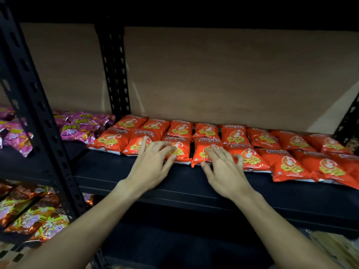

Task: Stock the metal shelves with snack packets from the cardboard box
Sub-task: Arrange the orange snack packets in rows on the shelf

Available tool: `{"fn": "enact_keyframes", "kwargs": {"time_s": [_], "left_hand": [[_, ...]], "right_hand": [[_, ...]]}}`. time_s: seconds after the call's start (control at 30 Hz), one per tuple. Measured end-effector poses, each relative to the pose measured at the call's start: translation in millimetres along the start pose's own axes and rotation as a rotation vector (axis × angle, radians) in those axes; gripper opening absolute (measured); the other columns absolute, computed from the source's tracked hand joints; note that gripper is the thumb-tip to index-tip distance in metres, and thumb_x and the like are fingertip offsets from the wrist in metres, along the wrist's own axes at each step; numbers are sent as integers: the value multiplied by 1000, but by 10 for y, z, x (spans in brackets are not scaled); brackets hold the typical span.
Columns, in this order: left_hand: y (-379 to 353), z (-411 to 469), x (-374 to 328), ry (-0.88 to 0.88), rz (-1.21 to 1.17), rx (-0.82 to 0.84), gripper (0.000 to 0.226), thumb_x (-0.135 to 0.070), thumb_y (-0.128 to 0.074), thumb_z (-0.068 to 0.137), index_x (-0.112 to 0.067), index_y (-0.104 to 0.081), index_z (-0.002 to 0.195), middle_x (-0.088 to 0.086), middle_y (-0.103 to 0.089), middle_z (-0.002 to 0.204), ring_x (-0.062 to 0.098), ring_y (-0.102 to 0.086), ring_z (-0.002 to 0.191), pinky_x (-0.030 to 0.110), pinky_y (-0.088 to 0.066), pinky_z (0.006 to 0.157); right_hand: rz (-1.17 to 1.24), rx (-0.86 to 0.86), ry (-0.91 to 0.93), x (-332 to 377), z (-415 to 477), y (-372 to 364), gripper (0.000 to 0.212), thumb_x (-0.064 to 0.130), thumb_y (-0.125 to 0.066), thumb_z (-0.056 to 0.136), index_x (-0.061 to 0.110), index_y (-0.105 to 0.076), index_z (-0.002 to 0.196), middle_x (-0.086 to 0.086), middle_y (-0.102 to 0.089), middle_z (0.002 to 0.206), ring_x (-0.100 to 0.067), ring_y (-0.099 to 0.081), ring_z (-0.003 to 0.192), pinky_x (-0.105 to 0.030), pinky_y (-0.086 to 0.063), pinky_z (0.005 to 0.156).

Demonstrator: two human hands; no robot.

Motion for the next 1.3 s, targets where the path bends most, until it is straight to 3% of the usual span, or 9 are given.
{"fn": "enact_keyframes", "kwargs": {"time_s": [0.1, 0.27, 0.53, 0.83, 1.03, 1.13, 1.3], "left_hand": [[-16, -6, -2, 13, 16, -15, 58, -54, -22, 97, -26, -62, 128, -10, -57, 130, 12, -46, 129, 40, 14, 117], [-7, 5, 14, 24, 47, -29, 57, -55, -21, 97, -31, -62, 128, -14, -57, 131, 10, -42, 132, 36, 23, 113], [-27, 42, 15, 53, 26, -68, 53, -55, -24, 97, -33, -63, 125, -18, -60, 129, 8, -40, 134, 41, 15, 115], [-48, 156, -324, 2, -31, -57, 44, -49, -36, 99, -28, -60, 130, -12, -52, 140, 9, -37, 137, 41, 14, 116], [-172, 295, -605, -41, -53, 19, 42, -50, -34, 102, -34, -55, 134, -10, -41, 148, 10, -29, 142, 48, 14, 116], [-284, 328, -668, -41, -34, 79, 43, -52, -33, 101, -35, -57, 132, -8, -37, 152, 11, -26, 144, 48, 16, 115], [-343, 364, -679, 3, -28, 118, 44, -53, -32, 100, -35, -58, 132, -5, -35, 154, 13, -23, 145, 50, 14, 115]], "right_hand": [[51, -82, -14, -83, -49, 105, 51, 44, -36, 105, 28, -32, 153, 6, -12, 166, -14, -4, 153, -47, -2, 117], [40, -265, -165, -432, -174, 335, 43, 28, -48, 100, 22, -50, 143, 0, -39, 155, -19, -30, 143, -44, -13, 111], [-86, -162, -235, -582, -194, 225, 42, 31, -40, 103, 20, -50, 143, -2, -39, 155, -23, -34, 139, -47, -18, 110], [51, -121, -150, -620, -217, 240, 47, 32, -34, 106, 21, -37, 152, 1, -25, 163, -17, -23, 147, -44, -13, 115], [91, -347, -357, -1078, -454, 500, 38, 24, -48, 99, 15, -56, 136, -5, -48, 146, -23, -38, 136, -43, -19, 111], [12, -306, -462, -1290, -547, 486, 35, 26, -46, 100, 13, -59, 130, -8, -52, 140, -27, -41, 130, -46, -22, 108], [14, -254, -432, -1323, -508, 452, 39, 27, -40, 102, 14, -54, 136, -6, -49, 144, -25, -41, 133, -48, -22, 108]]}}
Point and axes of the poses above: each hand's wrist, its own z-axis towards the middle knuckle, its own y-axis out of the back of the hand, x = y × z, the point moved 8 cm from there along z, towards the middle knuckle
